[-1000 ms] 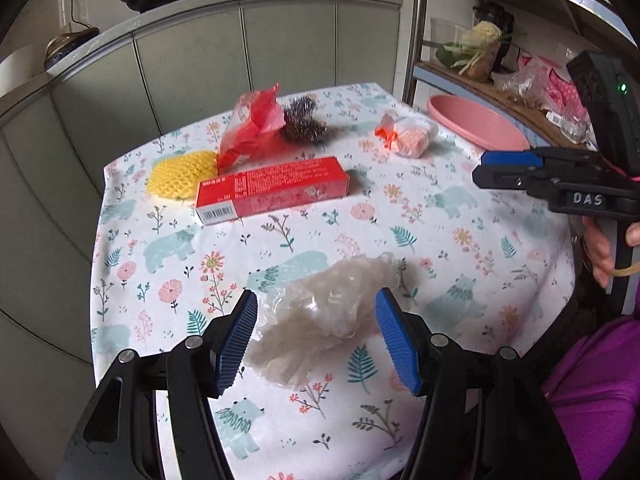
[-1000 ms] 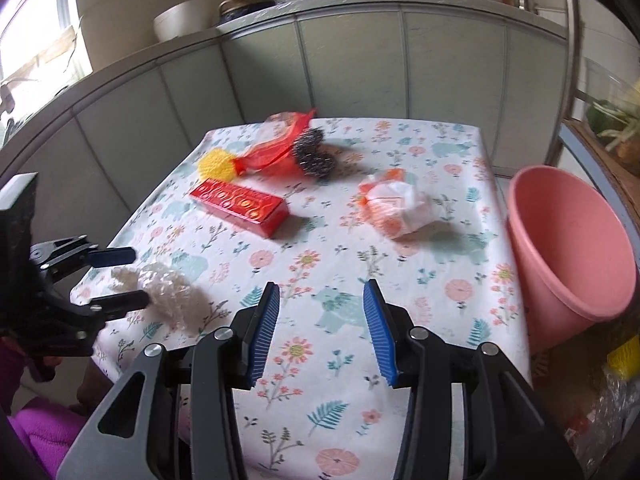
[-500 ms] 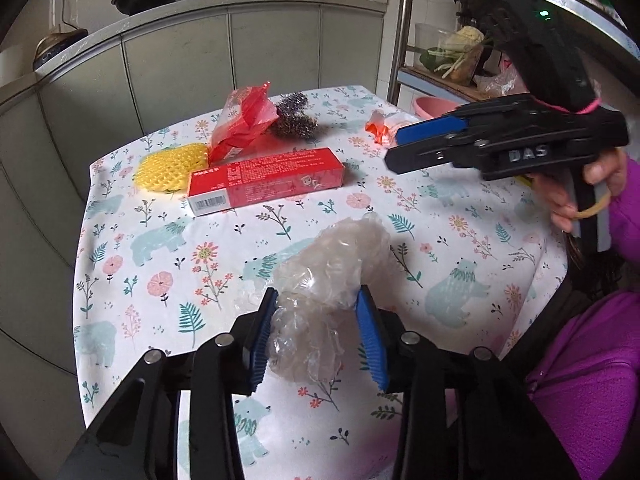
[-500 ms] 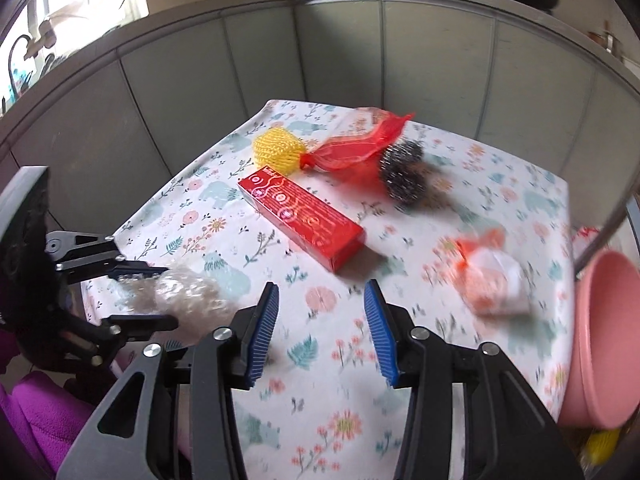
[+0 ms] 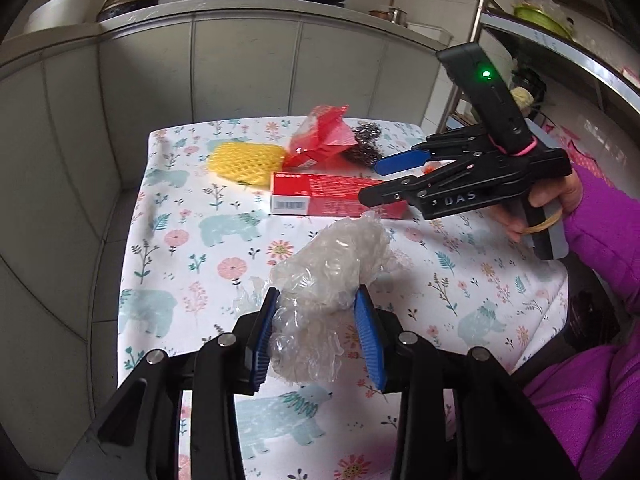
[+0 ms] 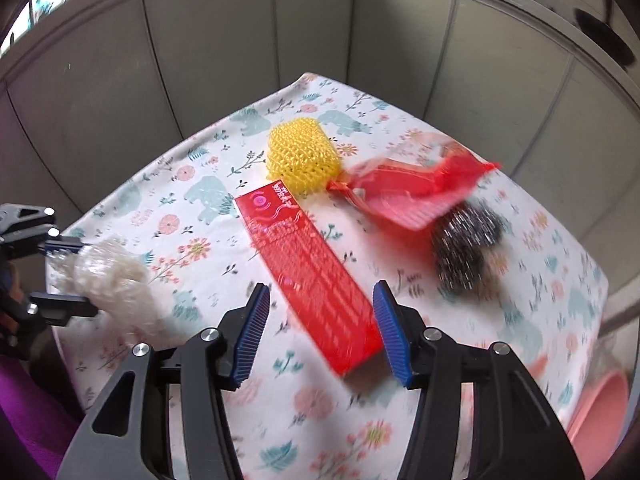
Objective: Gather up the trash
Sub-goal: 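Grasp the red box with the right gripper while the left gripper holds the bubble wrap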
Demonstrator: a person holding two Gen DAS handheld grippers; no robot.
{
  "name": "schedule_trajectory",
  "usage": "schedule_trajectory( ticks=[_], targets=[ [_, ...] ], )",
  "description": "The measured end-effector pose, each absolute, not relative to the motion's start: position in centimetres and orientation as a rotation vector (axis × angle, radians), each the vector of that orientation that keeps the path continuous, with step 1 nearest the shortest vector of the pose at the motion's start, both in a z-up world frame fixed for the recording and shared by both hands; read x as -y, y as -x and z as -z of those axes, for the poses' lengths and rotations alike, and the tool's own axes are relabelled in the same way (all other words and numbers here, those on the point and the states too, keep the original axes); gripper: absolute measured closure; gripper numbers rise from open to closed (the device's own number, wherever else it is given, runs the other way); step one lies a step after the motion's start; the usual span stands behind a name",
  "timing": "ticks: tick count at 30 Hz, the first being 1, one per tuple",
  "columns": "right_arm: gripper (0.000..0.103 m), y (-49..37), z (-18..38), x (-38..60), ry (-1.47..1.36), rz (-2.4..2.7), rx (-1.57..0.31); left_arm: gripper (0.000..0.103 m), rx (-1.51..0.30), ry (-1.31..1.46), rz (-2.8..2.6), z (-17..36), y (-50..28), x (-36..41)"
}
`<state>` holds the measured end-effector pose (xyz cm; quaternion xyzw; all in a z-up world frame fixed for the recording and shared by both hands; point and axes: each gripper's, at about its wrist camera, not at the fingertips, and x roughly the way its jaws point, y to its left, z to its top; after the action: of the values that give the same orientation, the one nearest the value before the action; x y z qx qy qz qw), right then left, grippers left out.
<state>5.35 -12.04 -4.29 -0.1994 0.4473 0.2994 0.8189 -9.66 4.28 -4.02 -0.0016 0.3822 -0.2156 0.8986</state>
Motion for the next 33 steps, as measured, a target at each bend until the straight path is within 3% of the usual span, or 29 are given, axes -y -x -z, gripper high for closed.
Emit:
schedule_trajectory(
  ticks=[10,18,33],
  targets=[
    [0.048,-7.3,6.3,10.2,0.414,-0.683,-1.008,0.066,-0.811,0.066,0.408,4.6,9.0,-5.4],
    [0.058,-4.9,6.6,12.0,0.302,-0.572,-1.013,0.066,-0.818,0.088,0.356,4.6,8.6,-5.6],
    [0.058,0.5,6.9,16.1,0.142,-0.338,-1.062,0.066,-0.860,0.064,0.240,5.5,8.1,-3.9]
  ],
)
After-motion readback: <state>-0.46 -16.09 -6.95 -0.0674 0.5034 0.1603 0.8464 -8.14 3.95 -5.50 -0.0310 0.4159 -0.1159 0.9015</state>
